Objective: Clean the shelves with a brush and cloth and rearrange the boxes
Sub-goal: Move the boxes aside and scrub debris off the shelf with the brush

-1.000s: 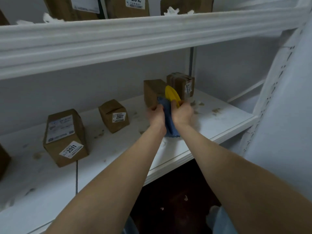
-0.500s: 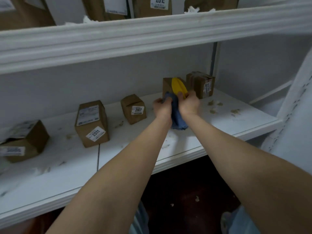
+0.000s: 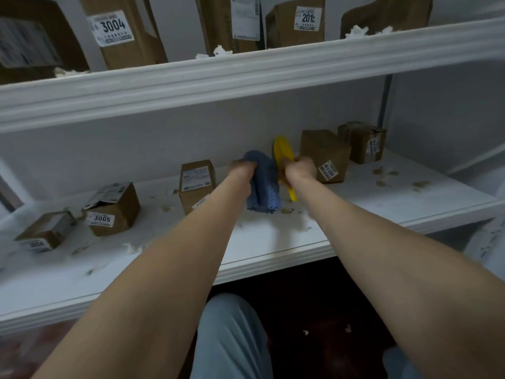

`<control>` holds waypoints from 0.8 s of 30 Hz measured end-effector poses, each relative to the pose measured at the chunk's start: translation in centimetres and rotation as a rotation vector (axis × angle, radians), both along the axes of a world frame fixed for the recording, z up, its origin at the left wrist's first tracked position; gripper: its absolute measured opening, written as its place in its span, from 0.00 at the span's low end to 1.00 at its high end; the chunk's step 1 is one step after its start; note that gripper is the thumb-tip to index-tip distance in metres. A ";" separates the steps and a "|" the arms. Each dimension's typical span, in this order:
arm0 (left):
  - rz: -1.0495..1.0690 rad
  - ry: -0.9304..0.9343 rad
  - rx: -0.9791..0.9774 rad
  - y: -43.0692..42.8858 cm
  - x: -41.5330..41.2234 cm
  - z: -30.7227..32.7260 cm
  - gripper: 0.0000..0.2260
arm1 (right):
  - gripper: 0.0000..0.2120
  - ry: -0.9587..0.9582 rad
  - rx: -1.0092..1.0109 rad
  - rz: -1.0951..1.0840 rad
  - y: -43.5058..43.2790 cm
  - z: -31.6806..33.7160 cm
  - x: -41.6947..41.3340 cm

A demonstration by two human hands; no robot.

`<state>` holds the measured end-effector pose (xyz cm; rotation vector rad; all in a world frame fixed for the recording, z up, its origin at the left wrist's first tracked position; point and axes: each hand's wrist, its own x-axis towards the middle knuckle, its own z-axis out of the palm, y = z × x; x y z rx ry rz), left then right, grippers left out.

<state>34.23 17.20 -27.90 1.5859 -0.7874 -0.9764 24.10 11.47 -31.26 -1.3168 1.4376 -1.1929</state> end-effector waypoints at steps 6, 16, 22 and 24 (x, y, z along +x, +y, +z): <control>-0.027 0.022 -0.006 -0.3 1.6 1.2 0.14 | 0.30 -0.200 0.090 0.099 0.7 0.8 1.6; -0.287 -0.144 0.006 -0.3 1.4 0.4 0.25 | 0.19 -0.015 0.008 0.050 0.6 0.4 2.1; -0.359 -0.134 0.086 0.1 1.4 -0.3 0.19 | 0.22 -0.067 0.085 0.102 0.2 0.2 1.7; -0.294 -0.197 0.123 0.0 1.3 -0.2 0.16 | 0.21 -0.014 0.107 0.082 -0.1 0.2 1.5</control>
